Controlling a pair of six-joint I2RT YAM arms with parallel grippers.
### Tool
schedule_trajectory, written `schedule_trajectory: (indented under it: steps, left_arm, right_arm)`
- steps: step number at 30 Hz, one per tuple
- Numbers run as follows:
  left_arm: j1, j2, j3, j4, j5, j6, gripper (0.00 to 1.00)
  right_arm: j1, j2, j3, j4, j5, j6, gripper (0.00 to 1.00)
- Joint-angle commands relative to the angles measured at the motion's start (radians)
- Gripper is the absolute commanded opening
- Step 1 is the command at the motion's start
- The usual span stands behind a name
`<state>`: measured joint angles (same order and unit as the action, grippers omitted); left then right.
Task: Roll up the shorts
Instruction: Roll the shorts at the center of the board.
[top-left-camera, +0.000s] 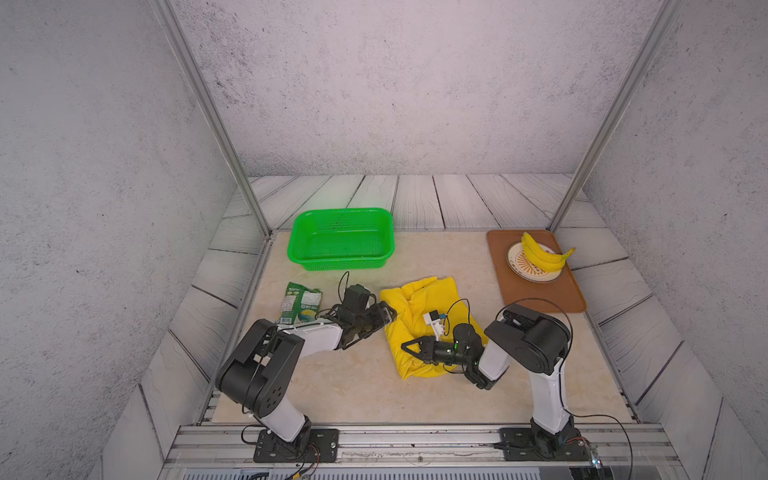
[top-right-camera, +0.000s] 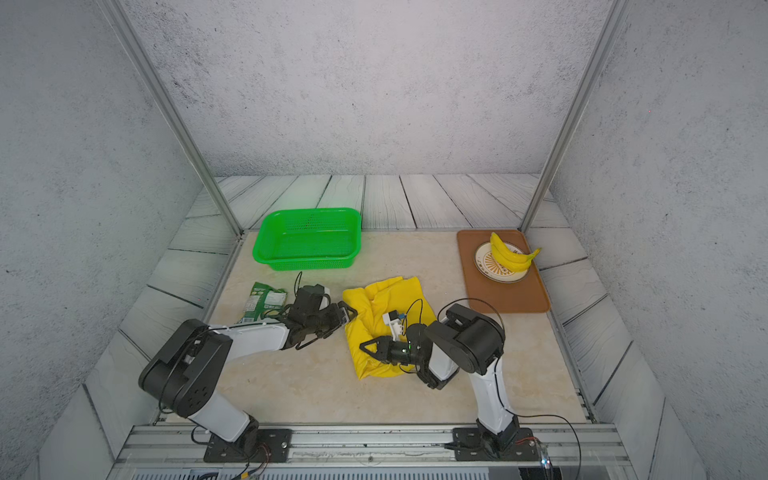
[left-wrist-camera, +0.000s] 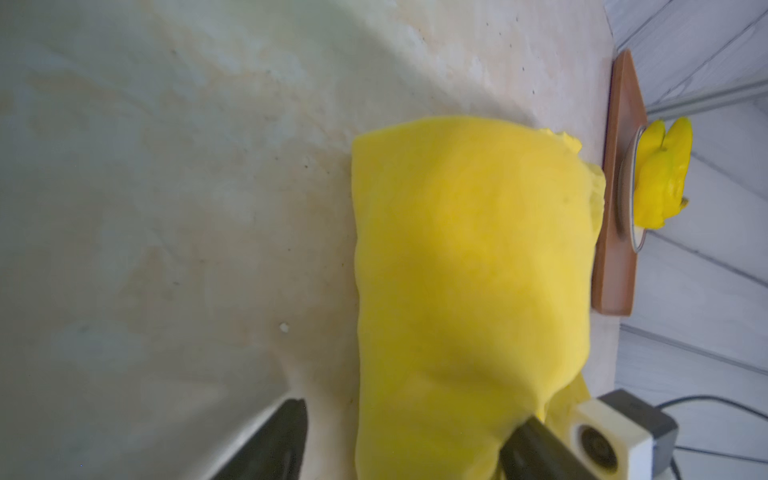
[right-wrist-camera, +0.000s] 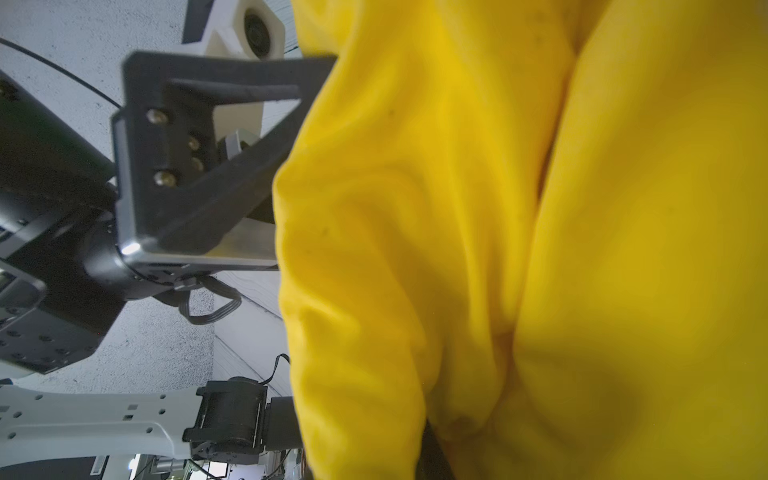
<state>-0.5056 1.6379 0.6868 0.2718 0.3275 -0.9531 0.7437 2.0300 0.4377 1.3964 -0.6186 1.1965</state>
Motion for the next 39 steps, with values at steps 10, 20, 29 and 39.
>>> schedule_trajectory:
  steps: [10,20,29,39]
  left_arm:
    - [-0.009,0.070,0.042,-0.020,-0.022,-0.008,0.00]
    - [-0.011,-0.040,-0.050,-0.059,-0.121,-0.048,0.00]
    - [-0.017,-0.053,-0.059,-0.059,-0.122,-0.072,0.00]
    - [-0.017,-0.060,-0.076,-0.044,-0.110,-0.092,0.00]
  right_arm:
    - [0.001,-0.331,0.098,-1.074,0.118,-0.354,0.57]
    - [0.124,-0.597,0.415,-1.952,0.667,-0.621,0.73]
    - [0.368,-0.470,0.685,-2.090,0.920,-0.687,0.83]
    - [0.460,-0.184,0.924,-2.128,1.056,-0.741,0.86]
